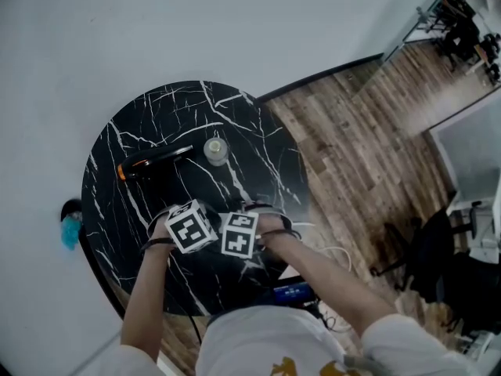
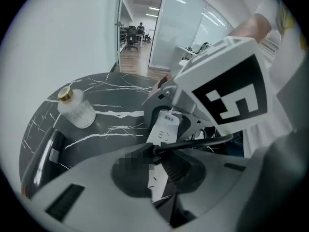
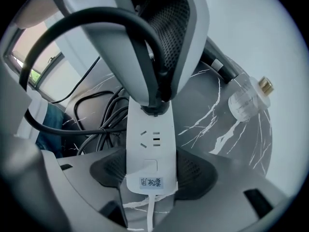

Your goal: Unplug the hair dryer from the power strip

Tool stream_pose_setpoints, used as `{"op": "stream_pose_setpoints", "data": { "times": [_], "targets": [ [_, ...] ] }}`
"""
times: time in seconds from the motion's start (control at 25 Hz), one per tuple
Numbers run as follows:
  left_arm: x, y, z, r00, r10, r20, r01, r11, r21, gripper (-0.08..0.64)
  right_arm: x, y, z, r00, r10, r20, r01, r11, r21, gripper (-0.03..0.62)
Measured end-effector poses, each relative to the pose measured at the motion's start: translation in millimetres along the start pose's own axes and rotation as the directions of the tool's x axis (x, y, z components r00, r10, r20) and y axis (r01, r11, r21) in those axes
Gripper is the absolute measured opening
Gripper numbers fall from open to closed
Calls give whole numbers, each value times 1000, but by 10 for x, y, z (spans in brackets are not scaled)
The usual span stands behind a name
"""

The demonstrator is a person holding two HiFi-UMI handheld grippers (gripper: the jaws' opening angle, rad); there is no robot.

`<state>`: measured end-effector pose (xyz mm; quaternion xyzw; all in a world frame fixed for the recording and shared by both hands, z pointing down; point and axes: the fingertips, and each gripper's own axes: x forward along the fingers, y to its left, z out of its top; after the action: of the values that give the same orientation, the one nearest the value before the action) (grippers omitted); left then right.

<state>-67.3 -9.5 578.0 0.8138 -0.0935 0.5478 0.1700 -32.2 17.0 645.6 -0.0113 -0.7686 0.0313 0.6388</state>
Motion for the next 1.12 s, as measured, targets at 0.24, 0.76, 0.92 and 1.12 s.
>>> {"op": "stream_pose_setpoints", "data": {
  "times": [0.24,0.76,0.92,1.12],
  "targets": [
    [90,-62,49,999,-33,20,33,999,-8,49,-146,51,-88,989,-6,148,3,1000,19,270],
    [202,-171,-30,999,-40,23,41,997,-60,49,-299,70,155,966,-12,259,-21,992,122,245],
    [204,-159,-32,998,-38,41,41,997,-73,49,-343,74,133,959,-26,281,-7,993,114,243],
    [205,-173,-28,999,-34,37,36,998,-57,49,-338,120,106,954,-13,299,-23,993,117,195]
  ]
}}
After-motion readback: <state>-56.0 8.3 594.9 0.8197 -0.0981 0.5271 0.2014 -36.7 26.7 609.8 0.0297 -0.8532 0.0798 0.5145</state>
